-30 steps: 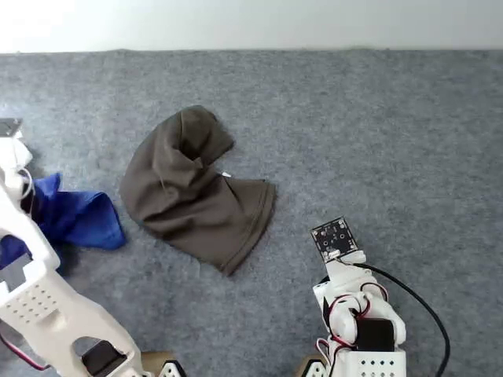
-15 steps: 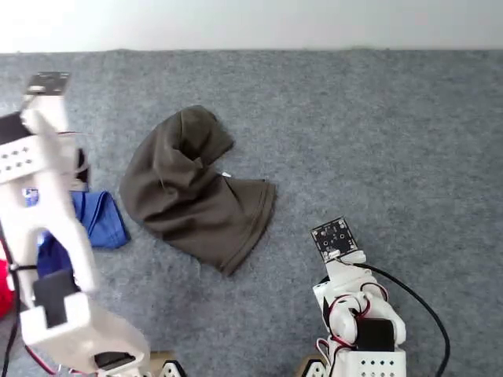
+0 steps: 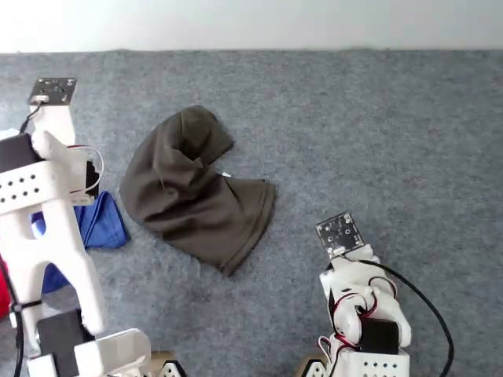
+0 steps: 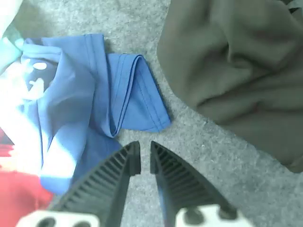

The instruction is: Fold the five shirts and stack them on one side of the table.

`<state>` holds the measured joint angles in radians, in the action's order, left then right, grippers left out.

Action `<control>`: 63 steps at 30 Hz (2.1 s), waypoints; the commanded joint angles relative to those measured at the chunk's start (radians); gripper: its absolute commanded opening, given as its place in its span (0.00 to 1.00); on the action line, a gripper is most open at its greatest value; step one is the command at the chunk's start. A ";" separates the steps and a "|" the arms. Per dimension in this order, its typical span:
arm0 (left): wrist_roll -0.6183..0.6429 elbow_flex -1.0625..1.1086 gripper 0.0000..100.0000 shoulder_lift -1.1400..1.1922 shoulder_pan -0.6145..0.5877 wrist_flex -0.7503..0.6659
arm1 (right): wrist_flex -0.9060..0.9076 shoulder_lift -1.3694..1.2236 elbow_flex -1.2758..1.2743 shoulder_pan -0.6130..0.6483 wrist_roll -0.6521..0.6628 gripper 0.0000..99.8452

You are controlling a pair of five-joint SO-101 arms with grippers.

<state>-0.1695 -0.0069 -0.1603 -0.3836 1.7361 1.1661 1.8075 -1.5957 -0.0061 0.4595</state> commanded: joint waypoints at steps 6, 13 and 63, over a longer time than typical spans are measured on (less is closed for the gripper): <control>0.009 0.061 0.06 -0.081 -0.009 0.017 | 0.008 -0.332 0.390 0.140 -0.015 0.02; 0.012 0.064 0.06 -0.077 -0.008 0.017 | 0.151 -1.044 0.928 0.193 -0.176 0.02; 0.006 0.067 0.06 -0.074 -0.009 0.017 | 0.348 -2.697 2.424 0.443 -0.502 0.03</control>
<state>-0.1649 0.0621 -0.2033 -0.3897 1.7361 1.4791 -0.9237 0.7948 0.4373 -0.0361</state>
